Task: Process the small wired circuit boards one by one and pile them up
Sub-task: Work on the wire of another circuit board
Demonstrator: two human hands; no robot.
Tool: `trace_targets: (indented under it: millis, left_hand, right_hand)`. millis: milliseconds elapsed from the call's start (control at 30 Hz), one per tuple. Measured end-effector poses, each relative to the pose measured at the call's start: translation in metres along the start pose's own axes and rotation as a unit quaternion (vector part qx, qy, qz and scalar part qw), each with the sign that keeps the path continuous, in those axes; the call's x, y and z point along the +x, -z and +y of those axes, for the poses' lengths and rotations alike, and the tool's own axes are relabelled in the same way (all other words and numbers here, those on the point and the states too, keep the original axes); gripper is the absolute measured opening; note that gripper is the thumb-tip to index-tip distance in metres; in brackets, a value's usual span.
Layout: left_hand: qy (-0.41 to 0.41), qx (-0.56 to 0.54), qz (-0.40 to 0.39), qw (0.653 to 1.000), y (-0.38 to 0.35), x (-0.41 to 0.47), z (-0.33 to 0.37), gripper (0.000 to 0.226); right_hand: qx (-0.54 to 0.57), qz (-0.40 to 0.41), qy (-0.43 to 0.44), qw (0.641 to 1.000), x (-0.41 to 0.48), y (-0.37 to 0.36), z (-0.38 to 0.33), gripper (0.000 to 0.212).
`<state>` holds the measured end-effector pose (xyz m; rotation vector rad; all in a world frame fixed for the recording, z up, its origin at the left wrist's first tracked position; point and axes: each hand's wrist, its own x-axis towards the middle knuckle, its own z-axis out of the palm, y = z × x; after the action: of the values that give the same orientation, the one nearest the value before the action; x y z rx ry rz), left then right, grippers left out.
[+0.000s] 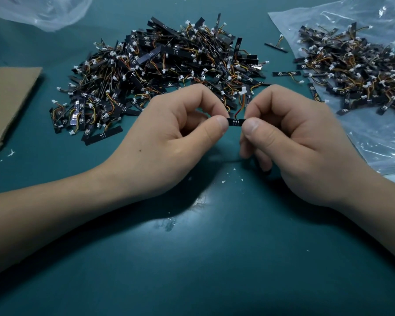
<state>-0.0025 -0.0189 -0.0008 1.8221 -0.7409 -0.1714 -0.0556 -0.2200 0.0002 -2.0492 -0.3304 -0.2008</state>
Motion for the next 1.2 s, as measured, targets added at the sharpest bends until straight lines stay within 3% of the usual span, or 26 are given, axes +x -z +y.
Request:
trace_targets:
  millis: [733,1200]
  left_hand:
    - [0.001,-0.011,-0.037,0.999,0.0011,0.0018,-0.0033,0.010]
    - [-0.004,-0.011,-0.016,1.000,0.0020,0.0024,-0.0030,0.010]
  right_hand:
    - [-0.043,-0.012,-0.014,0.999,-0.0001,0.0008,-0.0023,0.013]
    - [-0.018,-0.006,-0.009,1.000,-0.0011,0.0009,-0.0010,0.011]
